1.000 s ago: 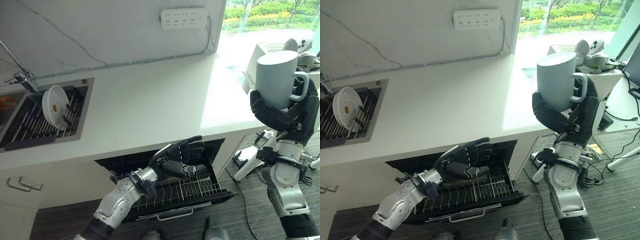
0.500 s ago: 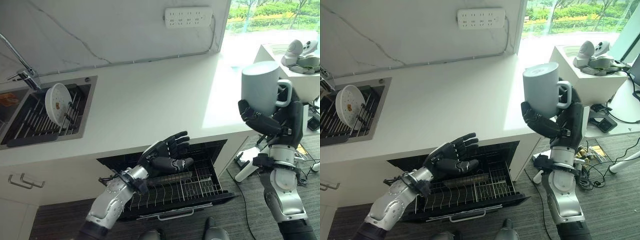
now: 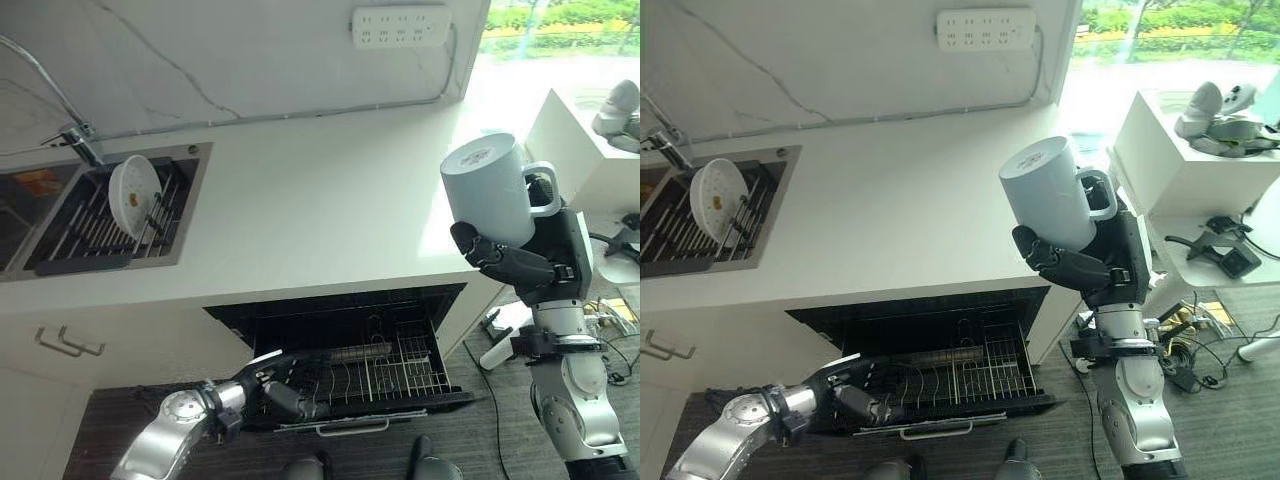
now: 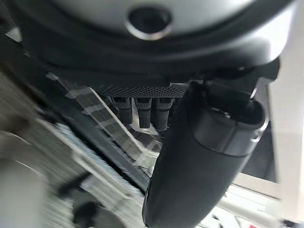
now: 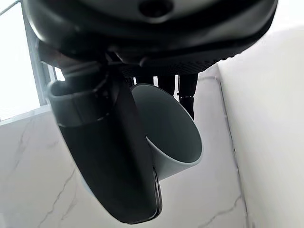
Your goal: Place the dishes in the dishwasher.
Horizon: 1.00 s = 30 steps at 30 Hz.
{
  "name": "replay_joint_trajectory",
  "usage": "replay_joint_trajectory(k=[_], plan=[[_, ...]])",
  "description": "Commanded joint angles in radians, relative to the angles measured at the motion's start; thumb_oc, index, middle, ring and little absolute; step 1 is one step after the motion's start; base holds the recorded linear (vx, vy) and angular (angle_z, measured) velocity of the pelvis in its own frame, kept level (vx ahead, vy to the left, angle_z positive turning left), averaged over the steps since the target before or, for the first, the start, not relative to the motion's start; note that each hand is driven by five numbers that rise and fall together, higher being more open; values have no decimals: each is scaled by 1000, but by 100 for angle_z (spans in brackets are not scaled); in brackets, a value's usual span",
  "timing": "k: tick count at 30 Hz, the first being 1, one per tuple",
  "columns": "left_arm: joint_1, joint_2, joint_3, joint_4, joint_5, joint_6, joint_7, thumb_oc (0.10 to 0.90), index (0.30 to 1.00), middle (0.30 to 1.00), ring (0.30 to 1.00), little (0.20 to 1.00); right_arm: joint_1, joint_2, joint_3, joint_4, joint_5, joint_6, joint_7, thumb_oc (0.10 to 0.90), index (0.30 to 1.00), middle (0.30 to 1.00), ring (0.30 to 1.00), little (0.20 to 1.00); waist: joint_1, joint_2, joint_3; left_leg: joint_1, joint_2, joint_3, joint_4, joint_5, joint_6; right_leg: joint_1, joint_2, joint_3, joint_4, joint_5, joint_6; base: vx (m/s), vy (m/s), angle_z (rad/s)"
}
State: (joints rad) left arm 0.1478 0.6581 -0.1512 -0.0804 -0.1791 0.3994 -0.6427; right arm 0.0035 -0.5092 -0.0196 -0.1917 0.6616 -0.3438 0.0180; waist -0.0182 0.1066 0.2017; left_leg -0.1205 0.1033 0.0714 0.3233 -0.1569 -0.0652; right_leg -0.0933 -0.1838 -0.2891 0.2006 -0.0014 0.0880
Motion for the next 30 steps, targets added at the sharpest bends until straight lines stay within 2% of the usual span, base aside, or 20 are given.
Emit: replay_joint_trajectory(k=[1, 4, 7, 11, 12, 14, 16, 21, 27, 28, 29, 30], plan=[[-68, 45, 30, -57, 128, -110, -24, 800, 900, 900, 900, 900, -63, -42, -80, -104, 66, -100, 83, 400, 300, 300, 300, 300, -15, 5, -21, 26, 31, 9, -23, -26, -15, 59, 54, 35, 99, -221, 9, -53, -47, 24], [-96, 73, 22, -24, 208, -197, 9, 800, 900, 900, 900, 900, -62, -75, -96, -107, 80, -72, 119, 400, 300, 300, 300, 300, -34, 33, -6, 20, 40, 15, -23, 7, -36, 65, 61, 24, 99, -228, -1, -54, 36, 44], [-86, 69, 29, -22, 289, -263, 50, 800, 900, 900, 900, 900, -87, -98, -90, -99, 83, -50, 168, 400, 300, 300, 300, 300, -30, 52, -4, 29, 32, -10, -23, 10, -38, 57, 51, 45, 99, -224, 3, -11, 177, 28], [-87, 70, 30, -7, 338, -331, 84, 800, 900, 900, 900, 900, -101, -97, -85, -94, 73, -28, 239, 400, 300, 300, 300, 300, -53, 89, -6, 15, 87, 29, -23, 22, -48, 67, 38, 28, 99, -232, 8, 50, 363, -3], [-96, 74, 13, 15, 385, -375, 104, 800, 900, 900, 900, 900, -87, -85, -96, -95, 88, 2, 288, 400, 300, 300, 300, 300, -65, 90, -7, 18, 98, 56, -23, 24, -48, 75, 25, 19, 99, -229, 13, 139, 383, 10], [-93, 67, 16, 18, 437, -422, 132, 800, 900, 900, 900, 900, -60, -68, -96, -96, 67, 58, 414, 400, 300, 300, 300, 300, -72, 74, -14, 38, 75, 79, -23, -1, -31, 67, -2, 30, 99, -216, 31, 141, 302, -2], [-69, 66, 32, 26, 502, -471, 209, 800, 900, 900, 900, 900, -34, -59, -87, -97, 58, 101, 482, 400, 300, 300, 300, 300, -68, 43, -13, 56, 55, 84, -23, -26, -15, 64, -15, 37, 99, -205, 42, 117, 101, 1], [-69, 54, -3, 78, 614, -582, 358, 800, 900, 900, 900, 900, -2, -60, -70, -80, 67, 142, 619, 400, 300, 300, 300, 300, -66, -17, -1, 55, 69, 113, -23, -34, -8, 47, -20, 37, 99, -196, 47, 18, -94, -6], [-85, 54, -31, 98, 651, -612, 415, 800, 900, 900, 900, 900, 5, -77, -39, -63, 35, 183, 692, 400, 300, 300, 300, 300, -61, -36, 10, 41, 82, 119, -23, -27, -9, 39, -16, 28, 99, -195, 49, -21, -83, -5], [-83, 55, -32, 102, 654, -618, 420, 800, 900, 900, 900, 900, 9, -78, -34, -61, 30, 202, 713, 400, 300, 300, 300, 300, -61, -38, 11, 40, 84, 119, -23, -26, -10, 39, -15, 27, 99, -194, 49, -8, -93, 2], [-76, 59, -31, 109, 661, -631, 422, 800, 900, 900, 900, 900, 25, -89, -19, -57, -8, 251, 760, 400, 300, 300, 300, 300, -58, -44, 13, 38, 88, 121, -23, -23, -12, 39, -17, 24, 99, -193, 50, -7, -91, 2], [-74, 62, -31, 112, 663, -635, 422, 800, 900, 900, 900, 900, 29, -93, -17, -57, -19, 261, 768, 400, 300, 300, 300, 300, -58, -44, 13, 38, 90, 121, -23, -22, -12, 39, -17, 23, 99, -193, 51, -12, -98, 1]])
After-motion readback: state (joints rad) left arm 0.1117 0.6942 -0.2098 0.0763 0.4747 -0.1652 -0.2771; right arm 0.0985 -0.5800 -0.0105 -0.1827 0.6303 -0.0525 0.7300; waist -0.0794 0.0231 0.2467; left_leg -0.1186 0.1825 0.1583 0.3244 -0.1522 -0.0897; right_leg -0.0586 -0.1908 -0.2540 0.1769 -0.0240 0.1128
